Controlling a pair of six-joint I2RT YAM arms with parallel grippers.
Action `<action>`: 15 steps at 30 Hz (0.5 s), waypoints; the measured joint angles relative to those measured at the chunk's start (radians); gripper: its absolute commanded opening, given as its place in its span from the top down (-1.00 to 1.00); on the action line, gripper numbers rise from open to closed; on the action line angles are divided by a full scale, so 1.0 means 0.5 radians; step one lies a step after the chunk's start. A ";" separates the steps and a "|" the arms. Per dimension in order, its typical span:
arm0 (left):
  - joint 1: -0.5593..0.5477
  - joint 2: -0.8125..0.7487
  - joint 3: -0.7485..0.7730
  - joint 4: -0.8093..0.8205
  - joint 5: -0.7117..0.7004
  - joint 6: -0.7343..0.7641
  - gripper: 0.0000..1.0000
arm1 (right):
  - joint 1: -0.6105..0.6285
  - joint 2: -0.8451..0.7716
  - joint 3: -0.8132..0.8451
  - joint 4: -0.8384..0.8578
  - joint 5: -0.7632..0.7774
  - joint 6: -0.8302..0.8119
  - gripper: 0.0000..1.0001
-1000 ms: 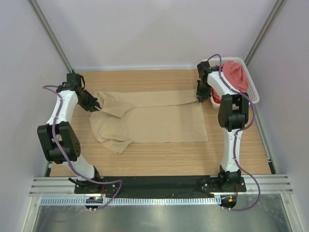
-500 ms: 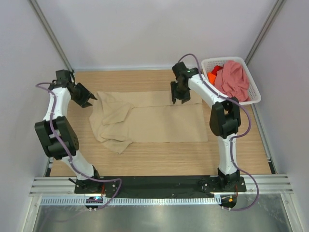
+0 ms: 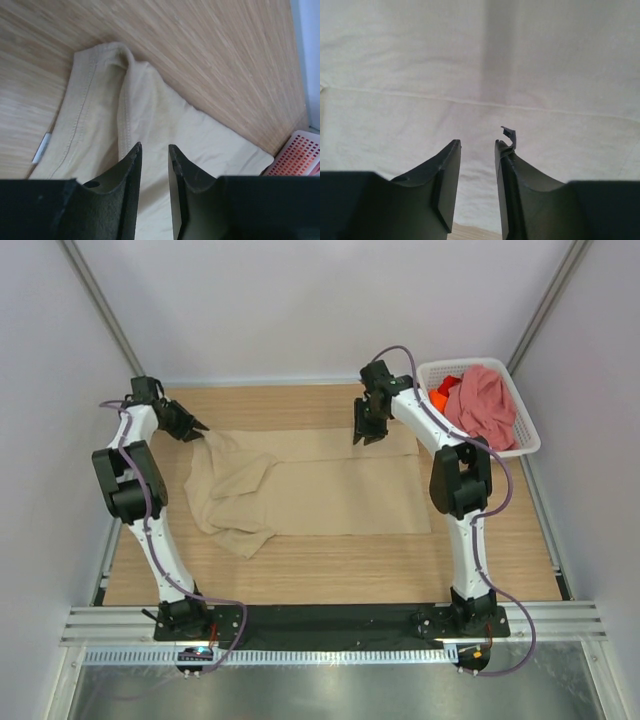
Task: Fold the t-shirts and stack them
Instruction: Fold the tshirt
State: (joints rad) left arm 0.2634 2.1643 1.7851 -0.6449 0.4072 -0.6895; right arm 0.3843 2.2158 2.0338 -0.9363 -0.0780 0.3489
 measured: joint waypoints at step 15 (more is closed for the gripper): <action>0.000 0.180 -0.008 0.051 0.008 -0.023 0.62 | -0.269 0.236 0.105 0.078 0.125 0.037 0.74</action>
State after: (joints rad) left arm 0.2634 2.2543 1.7813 -0.6193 0.4114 -0.7010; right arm 0.2501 2.3337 2.0865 -0.8974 -0.0154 0.3676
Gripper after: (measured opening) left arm 0.205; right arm 0.123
